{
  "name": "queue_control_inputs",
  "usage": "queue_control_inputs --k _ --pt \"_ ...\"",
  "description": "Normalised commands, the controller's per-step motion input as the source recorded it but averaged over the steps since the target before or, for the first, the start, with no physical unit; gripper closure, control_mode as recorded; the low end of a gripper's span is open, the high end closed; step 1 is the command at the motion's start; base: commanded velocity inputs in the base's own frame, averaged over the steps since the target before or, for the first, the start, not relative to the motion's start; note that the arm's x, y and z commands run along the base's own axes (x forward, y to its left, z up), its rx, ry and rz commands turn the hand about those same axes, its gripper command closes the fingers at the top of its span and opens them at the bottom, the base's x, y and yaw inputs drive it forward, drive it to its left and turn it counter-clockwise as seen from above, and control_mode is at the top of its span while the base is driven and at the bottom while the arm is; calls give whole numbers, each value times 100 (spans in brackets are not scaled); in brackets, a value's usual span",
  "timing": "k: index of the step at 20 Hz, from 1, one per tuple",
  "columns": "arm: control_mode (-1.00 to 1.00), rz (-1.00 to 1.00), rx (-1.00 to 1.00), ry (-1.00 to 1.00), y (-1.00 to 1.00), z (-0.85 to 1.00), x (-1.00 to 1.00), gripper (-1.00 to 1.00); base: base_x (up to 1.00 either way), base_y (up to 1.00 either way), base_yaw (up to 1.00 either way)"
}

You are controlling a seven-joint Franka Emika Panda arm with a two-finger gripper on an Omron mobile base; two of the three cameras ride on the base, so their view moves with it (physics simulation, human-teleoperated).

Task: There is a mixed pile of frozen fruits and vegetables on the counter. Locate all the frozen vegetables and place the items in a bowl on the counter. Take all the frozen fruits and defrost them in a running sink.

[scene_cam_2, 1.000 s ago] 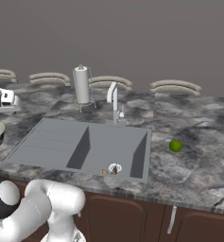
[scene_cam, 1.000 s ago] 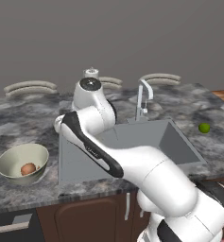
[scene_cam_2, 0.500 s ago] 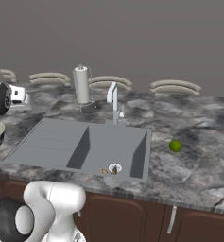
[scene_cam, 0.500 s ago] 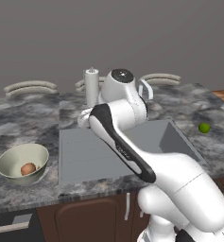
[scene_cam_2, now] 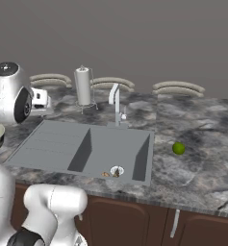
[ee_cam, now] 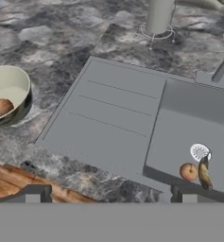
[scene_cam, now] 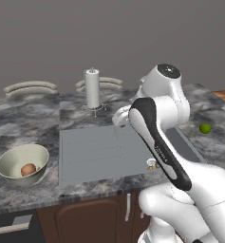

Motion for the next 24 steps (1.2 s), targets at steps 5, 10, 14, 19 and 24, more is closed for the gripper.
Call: queue_control_inputs --k 5,10,14,19,24 --pt "-100 0 0 0 -92 7 -21 -100 0 0 0" --pt "-100 0 0 0 -85 8 -18 -100 0 0 0" --pt "-100 0 0 0 -83 7 -12 -100 0 0 0" --pt "-100 -1 0 2 -84 0 -5 -100 0 0 0" --pt "-100 -1 0 5 -77 0 0 -100 0 0 0"
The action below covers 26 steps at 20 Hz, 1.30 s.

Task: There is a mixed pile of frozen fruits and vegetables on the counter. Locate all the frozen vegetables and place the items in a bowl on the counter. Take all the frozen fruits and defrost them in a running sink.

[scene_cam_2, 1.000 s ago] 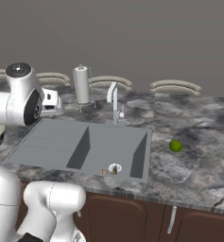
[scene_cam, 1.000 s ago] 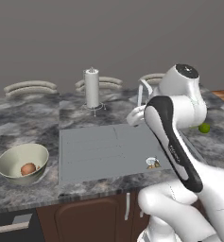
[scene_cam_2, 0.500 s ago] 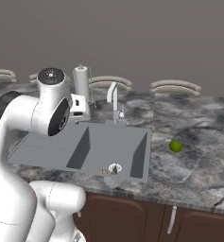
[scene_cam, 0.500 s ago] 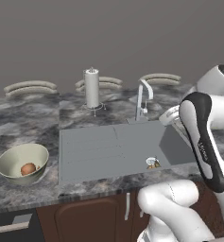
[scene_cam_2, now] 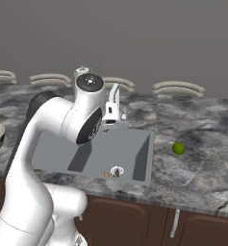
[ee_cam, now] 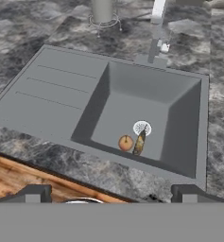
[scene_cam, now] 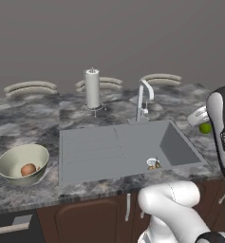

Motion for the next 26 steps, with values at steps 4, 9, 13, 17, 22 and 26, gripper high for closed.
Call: queue_control_inputs --k 4,9,13,17,22,26 --pt "-100 -2 0 11 -70 0 2 -100 0 0 0" --pt "-100 -5 0 14 -65 -3 28 -100 0 0 0" --pt "-100 -2 -1 13 -58 -4 44 -100 0 0 0" --pt "-100 0 -1 2 -48 -12 24 -100 0 0 0" --pt "-100 0 -4 0 -41 -25 27 -100 0 0 0" --pt "-100 0 -8 0 -26 -33 32 -100 0 0 0"
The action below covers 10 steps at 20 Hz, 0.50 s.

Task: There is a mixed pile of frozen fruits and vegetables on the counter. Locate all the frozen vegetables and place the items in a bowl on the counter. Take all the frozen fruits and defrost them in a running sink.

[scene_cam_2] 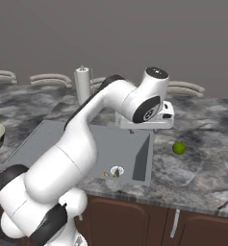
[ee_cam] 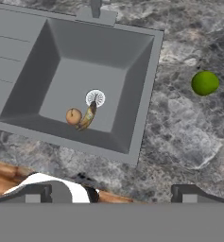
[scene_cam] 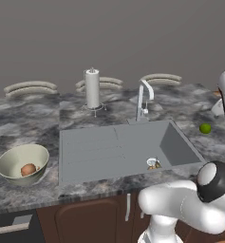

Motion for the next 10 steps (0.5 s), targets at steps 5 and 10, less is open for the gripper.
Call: queue_control_inputs --k 5,10 --pt "-100 0 -5 0 -9 -14 32 -100 0 0 0" --pt "-100 0 0 0 -7 -2 32 -100 0 0 0"
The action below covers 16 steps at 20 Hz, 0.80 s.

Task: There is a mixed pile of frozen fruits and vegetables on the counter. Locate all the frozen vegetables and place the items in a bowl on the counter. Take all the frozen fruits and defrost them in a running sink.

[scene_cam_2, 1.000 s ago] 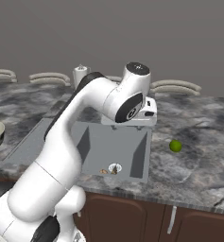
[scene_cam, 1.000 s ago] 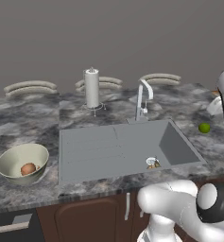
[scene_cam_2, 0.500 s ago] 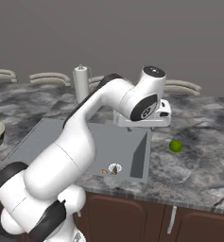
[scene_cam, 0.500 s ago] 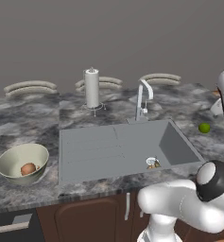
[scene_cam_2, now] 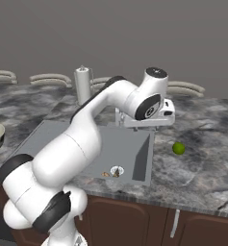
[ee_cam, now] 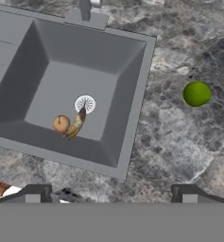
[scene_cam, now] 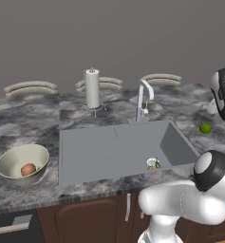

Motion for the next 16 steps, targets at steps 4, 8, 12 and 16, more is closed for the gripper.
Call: queue_control_inputs --k 4,8,12,16 --pt "-100 -2 0 0 -28 -11 2 -100 0 0 0" --pt "-100 -9 0 0 -29 -17 1 -100 0 0 0" --pt "-100 -12 0 0 -23 -18 6 -100 0 0 0" --pt "-100 -9 0 2 -16 -18 15 -100 0 0 0"
